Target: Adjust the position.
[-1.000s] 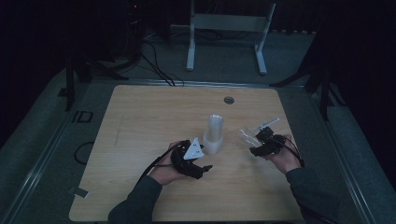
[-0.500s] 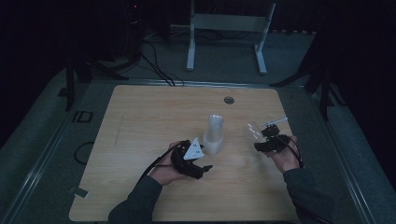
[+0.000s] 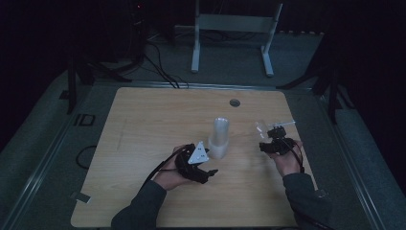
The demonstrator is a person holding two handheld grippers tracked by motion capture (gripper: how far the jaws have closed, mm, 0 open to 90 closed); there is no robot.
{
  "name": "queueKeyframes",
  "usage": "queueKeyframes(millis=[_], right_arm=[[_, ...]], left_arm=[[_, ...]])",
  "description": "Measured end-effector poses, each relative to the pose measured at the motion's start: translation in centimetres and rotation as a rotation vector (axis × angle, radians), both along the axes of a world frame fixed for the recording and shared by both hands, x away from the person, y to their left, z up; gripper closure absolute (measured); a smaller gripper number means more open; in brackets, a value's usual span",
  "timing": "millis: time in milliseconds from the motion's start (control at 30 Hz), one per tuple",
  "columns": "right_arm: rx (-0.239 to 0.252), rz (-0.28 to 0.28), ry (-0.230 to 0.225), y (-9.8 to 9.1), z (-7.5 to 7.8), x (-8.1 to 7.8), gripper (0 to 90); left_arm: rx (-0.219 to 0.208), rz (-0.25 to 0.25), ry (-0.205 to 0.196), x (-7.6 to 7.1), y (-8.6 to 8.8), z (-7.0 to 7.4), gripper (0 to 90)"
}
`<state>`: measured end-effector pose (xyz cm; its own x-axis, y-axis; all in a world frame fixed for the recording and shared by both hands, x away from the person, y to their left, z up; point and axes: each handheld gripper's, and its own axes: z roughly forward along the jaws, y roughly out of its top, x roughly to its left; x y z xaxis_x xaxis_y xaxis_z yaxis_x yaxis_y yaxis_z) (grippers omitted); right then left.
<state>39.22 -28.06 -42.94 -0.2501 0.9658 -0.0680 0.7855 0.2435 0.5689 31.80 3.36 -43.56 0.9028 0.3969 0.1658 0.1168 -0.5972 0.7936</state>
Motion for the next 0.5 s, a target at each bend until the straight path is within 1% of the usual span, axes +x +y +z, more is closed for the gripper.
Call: queueKeyframes(millis=[33,67,133,167,400,500], right_arm=[[0.0,0.0,0.0,0.0,0.0,0.0,42.1],[0.003,-0.014,-0.008,0.16,-0.04,0.04,42.1],[-0.004,-0.02,-0.015,0.26,-0.04,0.02,42.1],[-0.011,-0.033,-0.025,0.49,-0.08,-0.03,42.1],[0.007,-0.081,-0.057,0.8,-0.51,-0.04,42.1],[0.008,-0.089,-0.07,0.92,-0.67,-0.07,42.1]], left_arm=[[0.0,0.0,0.0,0.0,0.0,0.0,23.9],[0.0,0.001,0.0,-0.02,-0.02,-0.01,23.9],[0.0,0.002,0.0,-0.02,-0.03,-0.01,23.9],[0.0,0.003,-0.001,-0.02,-0.04,0.0,23.9],[-0.001,0.0,0.002,-0.01,-0.23,-0.09,23.9],[-0.003,0.001,0.002,-0.04,-0.35,-0.11,23.9]])
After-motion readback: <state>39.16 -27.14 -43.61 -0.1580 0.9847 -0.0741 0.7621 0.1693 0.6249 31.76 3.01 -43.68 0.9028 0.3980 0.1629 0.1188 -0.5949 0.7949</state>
